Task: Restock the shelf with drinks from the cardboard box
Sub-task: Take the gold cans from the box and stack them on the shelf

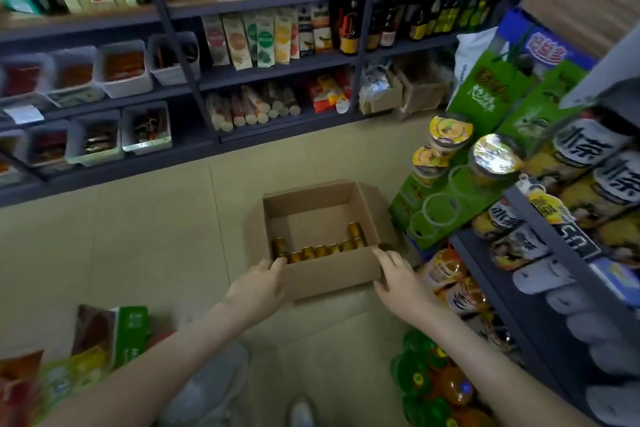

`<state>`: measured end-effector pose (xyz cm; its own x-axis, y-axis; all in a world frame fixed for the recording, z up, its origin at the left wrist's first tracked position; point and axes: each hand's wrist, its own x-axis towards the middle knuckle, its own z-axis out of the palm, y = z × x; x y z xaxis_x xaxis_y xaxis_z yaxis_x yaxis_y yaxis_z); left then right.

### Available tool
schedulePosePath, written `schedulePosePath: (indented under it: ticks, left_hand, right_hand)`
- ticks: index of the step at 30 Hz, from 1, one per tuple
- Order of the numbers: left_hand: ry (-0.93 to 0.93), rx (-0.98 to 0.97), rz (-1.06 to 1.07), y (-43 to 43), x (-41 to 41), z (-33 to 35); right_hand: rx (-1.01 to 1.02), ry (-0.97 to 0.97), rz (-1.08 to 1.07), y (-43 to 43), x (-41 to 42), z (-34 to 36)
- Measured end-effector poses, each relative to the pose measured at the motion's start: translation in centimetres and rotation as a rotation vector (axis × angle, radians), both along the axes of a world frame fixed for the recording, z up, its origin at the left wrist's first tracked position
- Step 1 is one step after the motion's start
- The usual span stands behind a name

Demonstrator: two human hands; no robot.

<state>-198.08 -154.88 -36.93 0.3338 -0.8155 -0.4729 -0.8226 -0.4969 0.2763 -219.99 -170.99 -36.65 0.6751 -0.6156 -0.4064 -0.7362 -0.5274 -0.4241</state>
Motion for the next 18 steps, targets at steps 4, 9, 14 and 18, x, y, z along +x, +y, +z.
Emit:
schedulePosePath:
  ticks: [4, 9, 14, 18]
  left_hand:
    - [0.032, 0.062, 0.058, -3.8, 2.5, -2.4]
    - [0.119, 0.148, 0.199, -9.3, 5.2, -8.2]
    - [0.212, 0.172, 0.403, -15.4, 9.2, -17.2]
    - [0.182, 0.239, 0.476, -19.9, 12.1, -28.0]
  right_hand:
    - [0.023, 0.077, -0.013, -5.1, 2.2, -3.4]
    - [0.104, 0.158, -0.033, -12.0, 5.8, -9.6]
    - [0.165, 0.265, 0.052, -19.4, 11.5, -18.9]
    - [0.167, 0.367, 0.073, -24.3, 16.0, -29.0]
